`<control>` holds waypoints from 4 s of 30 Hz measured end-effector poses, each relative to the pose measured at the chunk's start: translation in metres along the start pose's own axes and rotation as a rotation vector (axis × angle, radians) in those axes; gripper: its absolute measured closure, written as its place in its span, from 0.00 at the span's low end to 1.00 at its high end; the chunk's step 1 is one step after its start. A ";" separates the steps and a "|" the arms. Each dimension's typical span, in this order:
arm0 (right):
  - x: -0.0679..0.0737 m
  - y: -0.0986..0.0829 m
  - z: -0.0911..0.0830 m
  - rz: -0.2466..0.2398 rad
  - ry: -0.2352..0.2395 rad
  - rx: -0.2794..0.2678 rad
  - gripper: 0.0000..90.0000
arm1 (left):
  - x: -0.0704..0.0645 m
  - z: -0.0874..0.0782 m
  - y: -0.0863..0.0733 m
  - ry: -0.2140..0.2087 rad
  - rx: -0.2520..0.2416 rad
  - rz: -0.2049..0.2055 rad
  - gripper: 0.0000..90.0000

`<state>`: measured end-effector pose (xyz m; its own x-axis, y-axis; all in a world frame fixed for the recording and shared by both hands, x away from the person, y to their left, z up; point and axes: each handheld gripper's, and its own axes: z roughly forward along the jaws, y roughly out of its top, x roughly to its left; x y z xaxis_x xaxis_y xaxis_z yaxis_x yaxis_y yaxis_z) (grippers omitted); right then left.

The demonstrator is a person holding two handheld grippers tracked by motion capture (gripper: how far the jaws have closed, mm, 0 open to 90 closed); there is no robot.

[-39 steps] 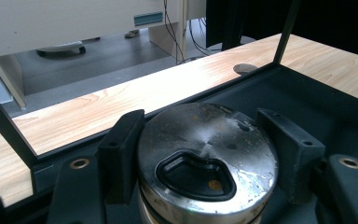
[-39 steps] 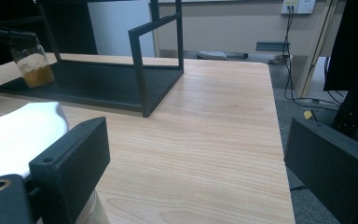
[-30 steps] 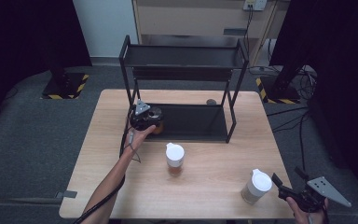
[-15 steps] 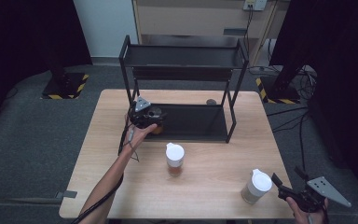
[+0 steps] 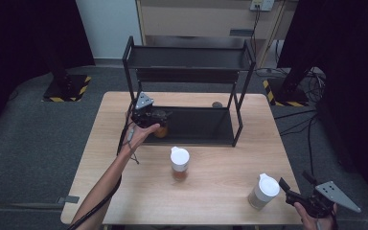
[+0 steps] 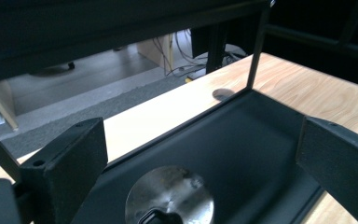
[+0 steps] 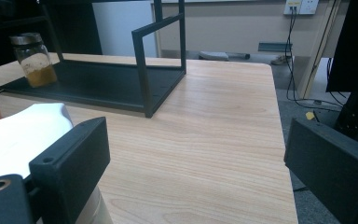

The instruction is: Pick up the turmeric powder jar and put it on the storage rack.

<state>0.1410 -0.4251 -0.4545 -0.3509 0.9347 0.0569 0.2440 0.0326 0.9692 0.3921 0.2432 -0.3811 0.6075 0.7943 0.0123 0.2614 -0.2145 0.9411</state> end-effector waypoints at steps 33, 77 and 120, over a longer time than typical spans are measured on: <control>0.001 0.001 0.001 -0.003 -0.001 0.005 0.07 | 0.008 -0.093 0.019 -0.170 -0.085 0.034 0.01; 0.003 0.002 0.001 -0.010 -0.004 0.013 0.07 | -0.009 -0.194 -0.086 -0.145 -0.157 0.008 0.01; 0.003 0.003 0.002 -0.016 -0.004 0.018 0.07 | -0.026 -0.203 -0.173 -0.033 -0.109 -0.031 0.02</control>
<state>0.1420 -0.4213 -0.4519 -0.3509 0.9355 0.0404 0.2545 0.0538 0.9656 0.1792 0.3750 -0.4753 0.6251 0.7801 -0.0272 0.1983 -0.1251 0.9721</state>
